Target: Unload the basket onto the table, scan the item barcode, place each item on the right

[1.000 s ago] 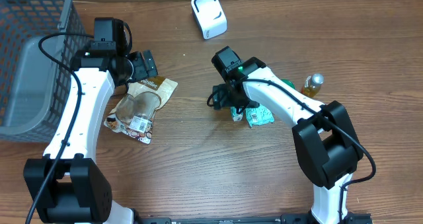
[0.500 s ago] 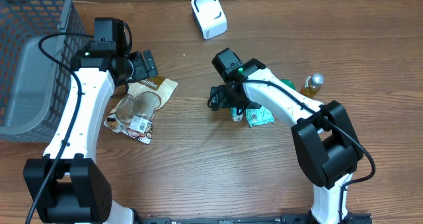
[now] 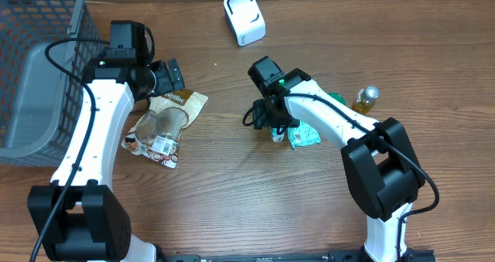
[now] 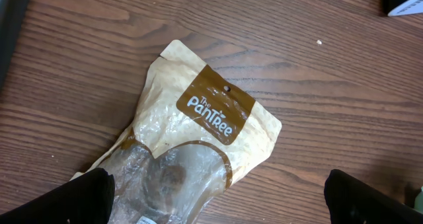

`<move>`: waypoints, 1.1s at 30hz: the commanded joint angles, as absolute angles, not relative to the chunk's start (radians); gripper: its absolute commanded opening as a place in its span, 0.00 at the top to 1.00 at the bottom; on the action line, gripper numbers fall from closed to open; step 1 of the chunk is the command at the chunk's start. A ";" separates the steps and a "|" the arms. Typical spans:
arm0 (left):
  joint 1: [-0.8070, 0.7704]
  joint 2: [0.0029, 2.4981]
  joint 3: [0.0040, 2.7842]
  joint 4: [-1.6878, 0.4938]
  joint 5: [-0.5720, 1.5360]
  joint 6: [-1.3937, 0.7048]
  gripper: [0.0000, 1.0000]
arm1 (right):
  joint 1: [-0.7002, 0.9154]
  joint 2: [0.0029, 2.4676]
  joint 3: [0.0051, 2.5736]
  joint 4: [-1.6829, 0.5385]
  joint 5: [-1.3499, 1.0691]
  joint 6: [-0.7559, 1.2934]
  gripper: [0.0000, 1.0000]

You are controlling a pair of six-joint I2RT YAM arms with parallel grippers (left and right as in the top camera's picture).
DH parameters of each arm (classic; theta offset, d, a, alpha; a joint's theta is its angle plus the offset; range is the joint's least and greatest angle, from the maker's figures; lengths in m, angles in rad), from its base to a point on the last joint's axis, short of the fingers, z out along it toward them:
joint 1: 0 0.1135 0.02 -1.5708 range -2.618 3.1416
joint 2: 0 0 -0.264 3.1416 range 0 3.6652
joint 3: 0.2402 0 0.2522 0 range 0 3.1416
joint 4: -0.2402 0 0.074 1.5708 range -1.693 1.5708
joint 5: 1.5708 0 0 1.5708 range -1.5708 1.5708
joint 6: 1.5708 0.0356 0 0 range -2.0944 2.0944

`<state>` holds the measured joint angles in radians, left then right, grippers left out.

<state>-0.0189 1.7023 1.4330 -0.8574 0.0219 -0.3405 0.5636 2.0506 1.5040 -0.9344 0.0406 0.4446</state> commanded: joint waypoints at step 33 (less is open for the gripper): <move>-0.016 1.713 1.430 -0.856 0.019 -0.337 0.00 | 0.567 2.011 1.497 -0.928 0.081 0.448 0.71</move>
